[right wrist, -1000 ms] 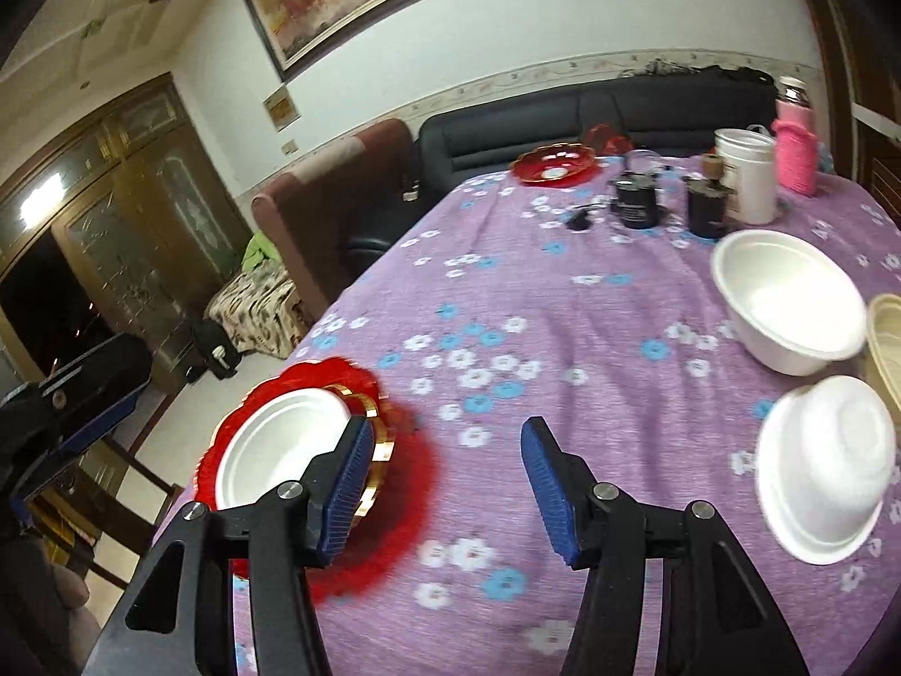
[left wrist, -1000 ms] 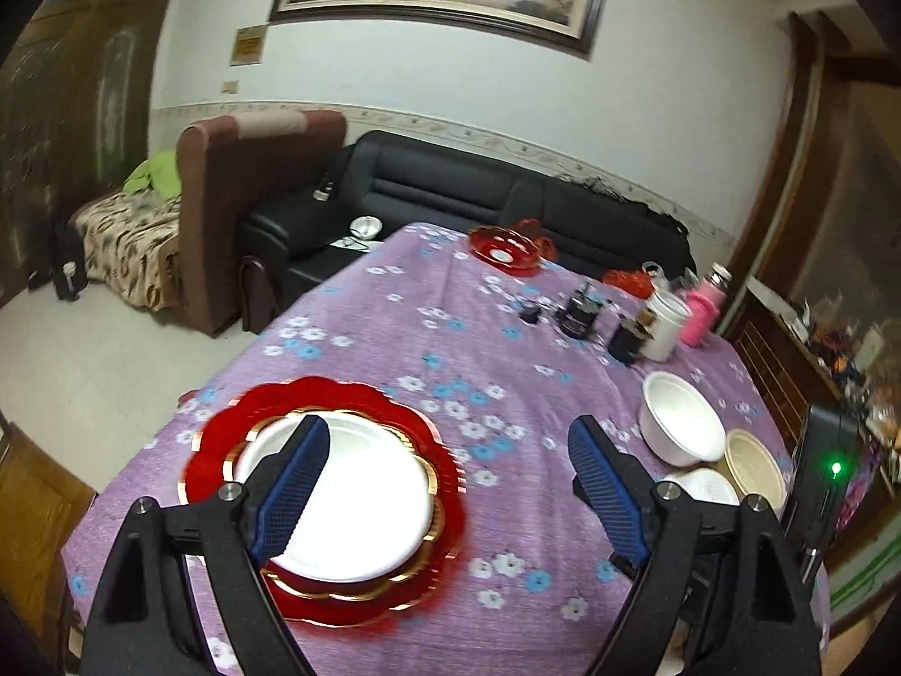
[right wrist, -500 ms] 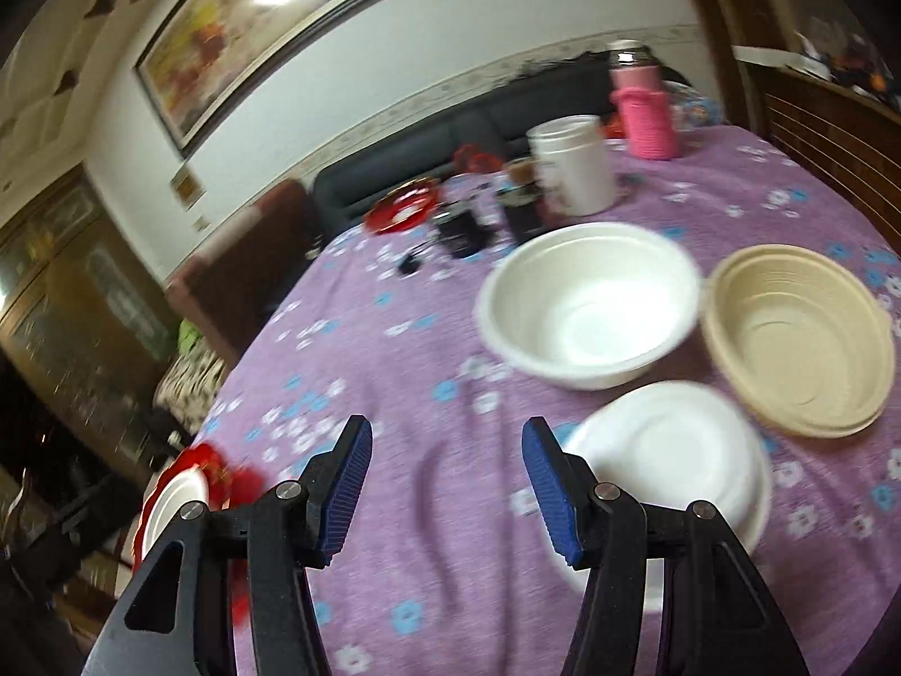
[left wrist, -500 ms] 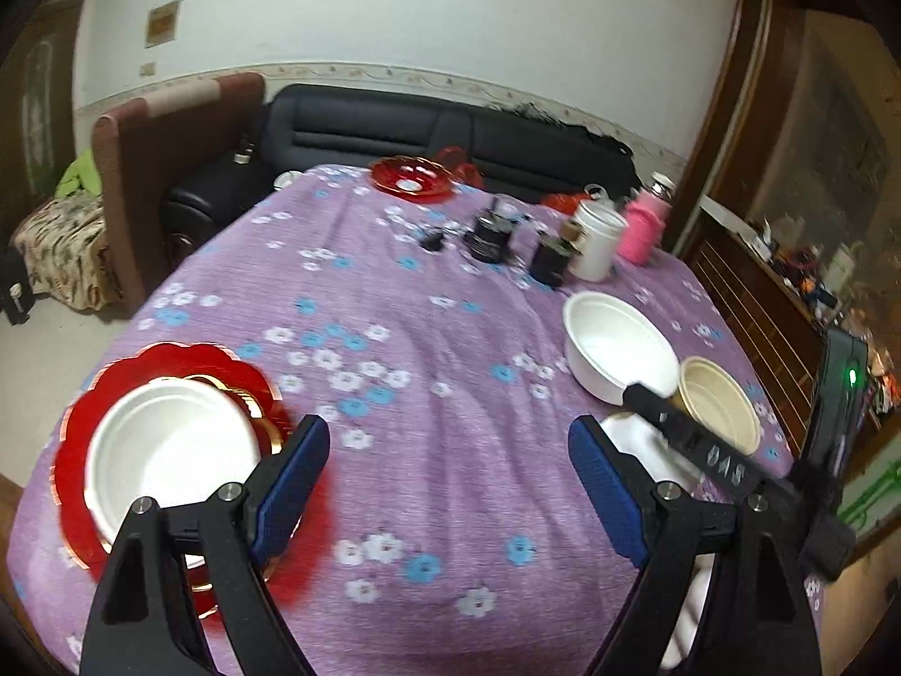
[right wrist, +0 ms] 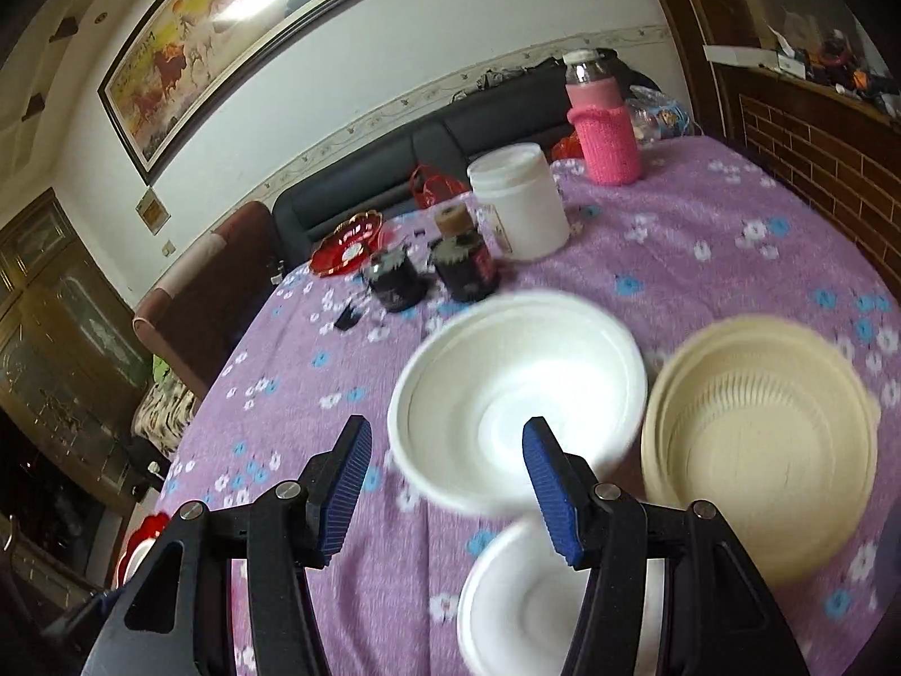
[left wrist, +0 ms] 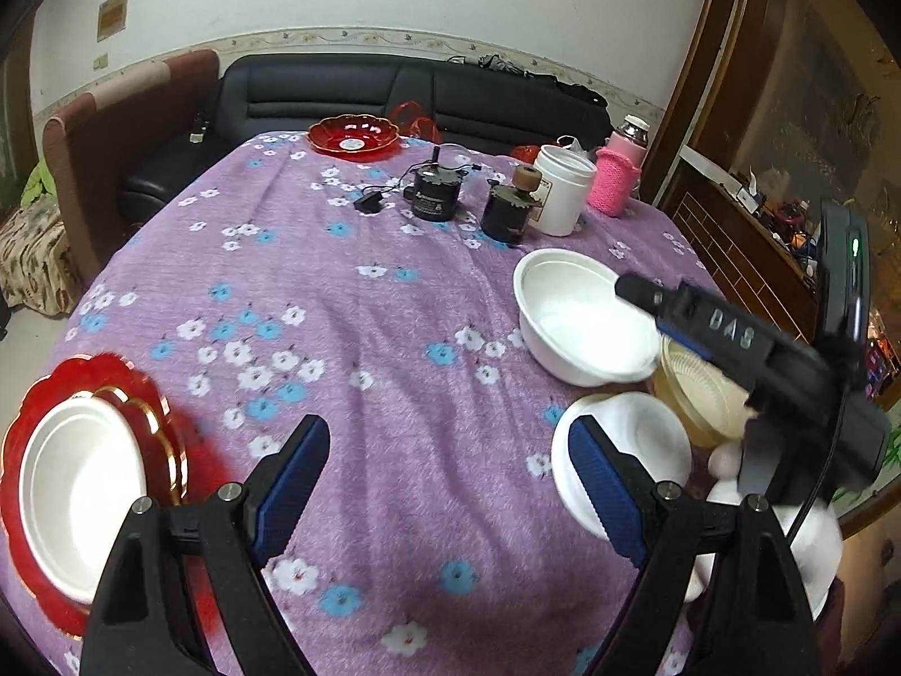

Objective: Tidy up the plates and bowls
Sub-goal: 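Move both tools toward the white paper bowl, then close both tools on the white paper bowl rim and lift it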

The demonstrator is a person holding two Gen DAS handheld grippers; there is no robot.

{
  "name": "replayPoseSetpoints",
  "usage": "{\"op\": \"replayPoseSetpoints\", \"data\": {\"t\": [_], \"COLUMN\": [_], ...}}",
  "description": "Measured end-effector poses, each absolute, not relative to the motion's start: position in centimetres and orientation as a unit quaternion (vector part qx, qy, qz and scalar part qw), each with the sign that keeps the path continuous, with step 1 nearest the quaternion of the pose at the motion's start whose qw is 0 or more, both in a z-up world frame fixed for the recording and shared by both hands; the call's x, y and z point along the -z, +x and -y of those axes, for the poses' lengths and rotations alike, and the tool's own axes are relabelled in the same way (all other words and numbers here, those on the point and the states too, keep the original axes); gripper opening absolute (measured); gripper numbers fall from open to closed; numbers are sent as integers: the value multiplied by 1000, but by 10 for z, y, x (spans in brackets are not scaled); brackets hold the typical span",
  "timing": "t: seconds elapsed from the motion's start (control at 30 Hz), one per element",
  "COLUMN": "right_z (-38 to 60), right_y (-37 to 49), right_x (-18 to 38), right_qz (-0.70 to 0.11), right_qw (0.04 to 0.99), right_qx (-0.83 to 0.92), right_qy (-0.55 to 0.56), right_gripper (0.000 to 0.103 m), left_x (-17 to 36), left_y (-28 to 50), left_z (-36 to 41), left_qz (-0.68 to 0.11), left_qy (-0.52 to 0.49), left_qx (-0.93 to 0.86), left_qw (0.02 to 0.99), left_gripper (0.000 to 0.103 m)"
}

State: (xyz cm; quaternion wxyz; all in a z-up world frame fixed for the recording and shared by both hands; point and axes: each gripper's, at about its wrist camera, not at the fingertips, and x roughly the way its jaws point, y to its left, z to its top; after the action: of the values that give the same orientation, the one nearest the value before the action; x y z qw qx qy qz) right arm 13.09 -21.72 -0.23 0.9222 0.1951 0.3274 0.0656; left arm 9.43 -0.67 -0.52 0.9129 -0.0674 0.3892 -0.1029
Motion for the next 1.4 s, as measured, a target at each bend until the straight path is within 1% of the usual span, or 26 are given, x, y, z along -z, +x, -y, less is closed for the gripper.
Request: {"op": "replayPoseSetpoints", "data": {"t": [0.17, 0.33, 0.4, 0.6, 0.77, 1.03, 1.27, 1.33, 1.4], "right_z": [229, 248, 260, 286, 286, 280, 299, 299, 298], "right_y": [161, 181, 185, 207, 217, 222, 208, 210, 215], "right_x": [-16, -18, -11, 17, 34, 46, 28, 29, 35], "right_qz": [-317, -310, -310, -351, -377, -391, -339, -350, -369], "right_qw": [927, 924, 923, 895, 893, 892, 907, 905, 899], "right_qx": [-63, -70, -70, -90, -61, -59, -50, -38, -33], "right_qy": [188, 211, 218, 260, 237, 217, 247, 238, 235], "right_gripper": [61, 61, 61, 61, 61, 61, 61, 66, 66], "left_x": [9, 20, 26, 45, 62, 75, 78, 76, 73], "left_y": [123, 150, 162, 194, 217, 243, 242, 241, 241], "left_z": [15, 18, 20, 26, 43, 61, 46, 38, 34], "left_qz": [-405, -427, -435, -462, -490, -503, -503, -497, -490], "left_qy": [-89, -111, -117, -152, -160, -164, -202, -218, -225], "left_qx": [106, 103, 103, 115, 135, 147, 150, 147, 145], "left_qw": [904, 891, 887, 866, 846, 836, 827, 827, 830], "left_gripper": [86, 86, 86, 86, 86, 86, 86, 86, 86]}}
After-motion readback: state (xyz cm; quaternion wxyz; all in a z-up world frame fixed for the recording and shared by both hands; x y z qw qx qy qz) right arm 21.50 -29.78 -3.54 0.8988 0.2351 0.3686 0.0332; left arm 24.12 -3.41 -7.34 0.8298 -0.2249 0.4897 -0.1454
